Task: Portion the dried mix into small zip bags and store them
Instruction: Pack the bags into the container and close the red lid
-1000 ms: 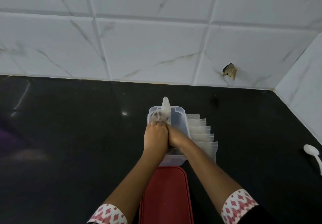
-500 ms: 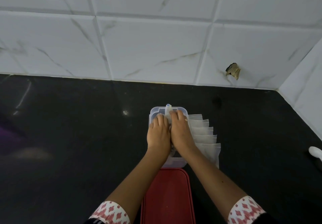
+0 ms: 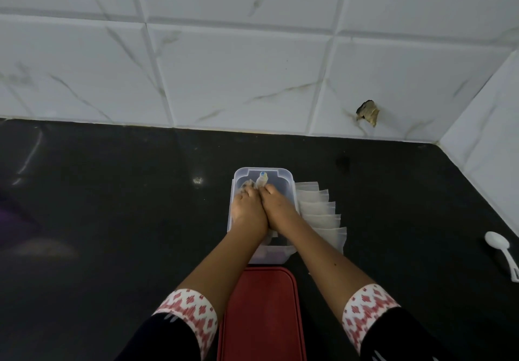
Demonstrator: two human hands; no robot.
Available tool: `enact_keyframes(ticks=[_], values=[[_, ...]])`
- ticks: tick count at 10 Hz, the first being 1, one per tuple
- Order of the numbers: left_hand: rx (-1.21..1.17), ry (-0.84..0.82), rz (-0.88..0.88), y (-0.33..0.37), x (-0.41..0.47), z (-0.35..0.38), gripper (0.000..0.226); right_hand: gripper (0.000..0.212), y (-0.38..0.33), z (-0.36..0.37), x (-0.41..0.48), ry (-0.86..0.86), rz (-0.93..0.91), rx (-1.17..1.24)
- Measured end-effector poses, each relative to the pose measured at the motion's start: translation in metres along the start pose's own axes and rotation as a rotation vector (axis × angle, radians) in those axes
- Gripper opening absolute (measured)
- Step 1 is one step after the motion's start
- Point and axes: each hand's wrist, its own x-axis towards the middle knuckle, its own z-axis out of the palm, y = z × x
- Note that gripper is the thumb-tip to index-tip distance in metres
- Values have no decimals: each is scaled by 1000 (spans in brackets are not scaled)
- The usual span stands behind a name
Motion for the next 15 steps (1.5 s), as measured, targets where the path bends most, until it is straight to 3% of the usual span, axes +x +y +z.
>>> enact_keyframes(ticks=[1,2,3,5,6,7,8,10,11,12,13,15], values=[[-114,-14,-37,-3,9,4,95,43,-2,-6,3,-134,67,38],[-187,47,-18,0,11,15,92,47,-8,-10,-1,-157,71,52],[-252,121,-18,-1,7,14,81,41,-13,-22,-12,-21,62,38],[-438,317,5,20,-8,4,46,29,1,-65,-42,309,-8,332],[-659,632,116,47,-25,-4,38,27,28,-80,-59,436,78,501],[-999,556,194,77,-46,-8,45,24,58,-83,-81,515,188,558],[-1156,490,201,109,-55,1,56,21,84,-74,-101,519,290,518],[-1288,366,-39,141,-62,33,71,27,110,-41,-120,369,466,645],[-1321,344,-172,149,-58,43,67,15,114,-31,-123,363,485,728],[-1433,354,-300,150,-49,51,46,6,117,-28,-124,387,476,755],[-1521,396,-323,150,-47,50,28,5,117,-29,-125,396,456,786],[-1550,470,-293,155,-44,40,35,7,117,-38,-113,392,442,866]])
